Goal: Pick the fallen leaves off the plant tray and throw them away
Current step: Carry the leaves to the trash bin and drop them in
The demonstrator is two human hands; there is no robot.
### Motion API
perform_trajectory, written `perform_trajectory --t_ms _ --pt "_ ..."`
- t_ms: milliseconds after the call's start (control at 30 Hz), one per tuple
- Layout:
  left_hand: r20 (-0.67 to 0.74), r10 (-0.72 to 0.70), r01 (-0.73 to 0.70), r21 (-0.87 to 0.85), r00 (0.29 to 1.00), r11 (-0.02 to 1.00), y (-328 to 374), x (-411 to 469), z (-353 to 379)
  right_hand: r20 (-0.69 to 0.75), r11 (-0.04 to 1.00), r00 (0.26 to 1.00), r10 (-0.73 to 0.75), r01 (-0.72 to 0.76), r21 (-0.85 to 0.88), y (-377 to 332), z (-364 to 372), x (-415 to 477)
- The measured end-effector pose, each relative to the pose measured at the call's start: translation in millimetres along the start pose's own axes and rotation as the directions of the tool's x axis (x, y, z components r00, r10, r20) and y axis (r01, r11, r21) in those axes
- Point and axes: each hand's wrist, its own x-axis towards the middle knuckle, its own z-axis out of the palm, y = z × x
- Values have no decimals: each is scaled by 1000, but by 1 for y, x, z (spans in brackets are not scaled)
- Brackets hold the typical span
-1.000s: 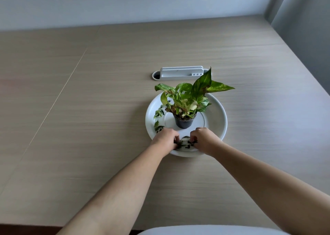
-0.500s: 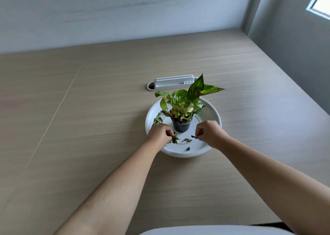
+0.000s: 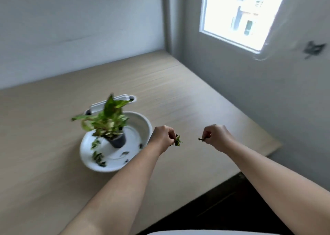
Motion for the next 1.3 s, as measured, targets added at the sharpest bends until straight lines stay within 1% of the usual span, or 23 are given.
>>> perform_trajectory --t_ms 100,167,233,300,367,467,567,667,800,900,933,1033,1133,1200,1300 --pt "81 114 -115 4 990 993 78 8 58 -92 995 991 101 -103 -17 80 -51 -36" --pt "149 196 -198 4 969 980 133 9 106 -144 981 971 189 -193 -13 137 -84 -66" --pt "207 263 -272 19 942 962 182 4 152 -161 963 950 266 -268 11 186 -111 -98" --pt "267 331 -352 32 905 936 228 -3 199 -175 937 920 350 -348 38 234 -135 -131" --pt "350 377 -416 39 857 909 264 -11 243 -196 896 874 445 -438 81 279 -149 -163" --pt "457 414 -493 65 788 867 295 -19 299 -192 825 802 565 -544 157 335 -149 -200" --pt "560 402 -535 90 725 840 305 -22 346 -139 753 744 654 -623 210 374 -129 -230" --pt "656 350 -552 123 669 825 300 -20 392 -85 682 685 723 -690 241 405 -99 -252" --pt "762 273 -583 164 587 796 280 -14 445 6 626 645 764 -743 237 437 -58 -264" --pt "817 221 -598 178 532 781 267 1 483 27 557 586 810 -782 282 461 -31 -256" --pt "825 215 -599 177 523 781 264 7 493 29 540 574 818 -785 302 466 -25 -251" --pt "826 201 -586 181 526 790 264 27 525 35 496 541 840 -793 355 489 -13 -230" --pt "825 191 -561 173 531 810 271 41 550 -12 455 498 867 -781 427 512 -8 -211" --pt "824 185 -540 166 536 825 274 47 561 -19 430 476 879 -775 463 522 -7 -202" --pt "828 181 -510 142 531 848 278 51 569 27 405 482 876 -764 502 527 -8 -198"
